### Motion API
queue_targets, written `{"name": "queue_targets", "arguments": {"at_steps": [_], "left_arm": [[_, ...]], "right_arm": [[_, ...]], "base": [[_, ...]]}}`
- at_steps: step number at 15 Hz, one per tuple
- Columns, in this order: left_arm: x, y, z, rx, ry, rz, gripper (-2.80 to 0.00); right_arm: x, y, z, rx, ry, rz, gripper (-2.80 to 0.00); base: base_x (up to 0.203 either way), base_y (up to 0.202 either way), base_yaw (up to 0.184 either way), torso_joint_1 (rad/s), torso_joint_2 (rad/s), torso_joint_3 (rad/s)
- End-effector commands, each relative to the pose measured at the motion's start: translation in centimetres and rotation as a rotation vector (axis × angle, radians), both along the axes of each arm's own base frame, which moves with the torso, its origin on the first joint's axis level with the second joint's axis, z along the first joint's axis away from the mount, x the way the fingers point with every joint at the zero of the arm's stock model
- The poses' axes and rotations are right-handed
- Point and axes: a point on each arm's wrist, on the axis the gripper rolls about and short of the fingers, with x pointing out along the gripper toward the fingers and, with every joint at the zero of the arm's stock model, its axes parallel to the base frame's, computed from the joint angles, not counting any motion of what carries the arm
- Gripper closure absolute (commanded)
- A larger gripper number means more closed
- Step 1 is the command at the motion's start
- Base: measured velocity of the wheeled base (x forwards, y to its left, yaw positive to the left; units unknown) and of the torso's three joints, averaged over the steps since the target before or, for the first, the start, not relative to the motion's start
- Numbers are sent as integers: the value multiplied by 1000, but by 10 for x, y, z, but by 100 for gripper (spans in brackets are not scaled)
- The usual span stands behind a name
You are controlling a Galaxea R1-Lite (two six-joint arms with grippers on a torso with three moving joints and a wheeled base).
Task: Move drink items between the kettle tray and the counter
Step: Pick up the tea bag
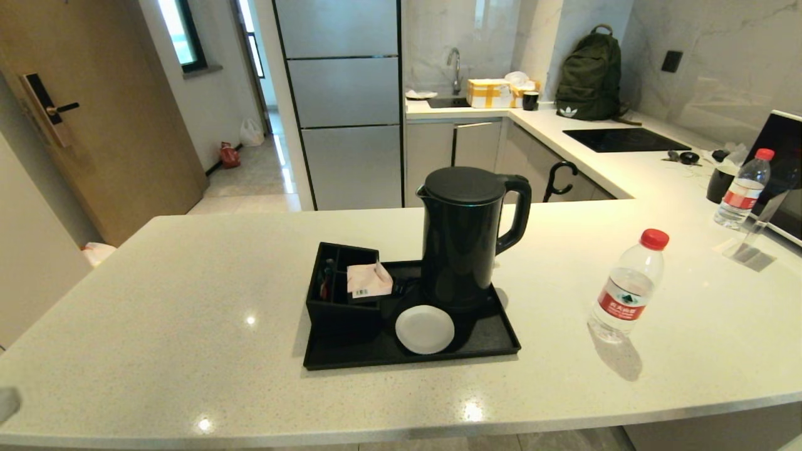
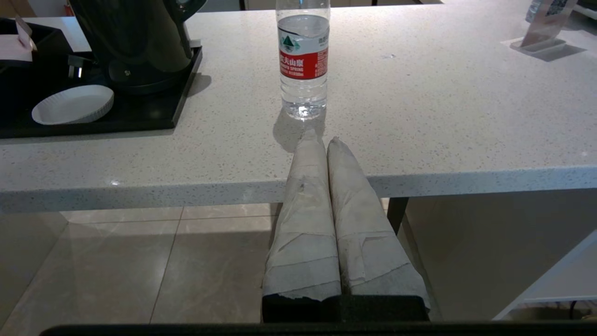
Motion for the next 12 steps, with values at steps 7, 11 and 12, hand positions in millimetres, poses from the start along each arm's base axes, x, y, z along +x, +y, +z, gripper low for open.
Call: {"name": "queue_targets", "arguments": {"at_steps": [7,11,12], "left_arm": [[199,-84,17,15,731,-427,0],[252,-138,6,62,771,-517,0],[271,-154,-1,87,766,-507,0]], "right_arm": [[0,0,0,0,5,1,0],[0,0,0,0,3,1,0],[0,0,0,0,3,1,0]], "base": [[0,0,0,0,0,0],[0,0,0,0,0,0],[0,0,0,0,0,0]]}}
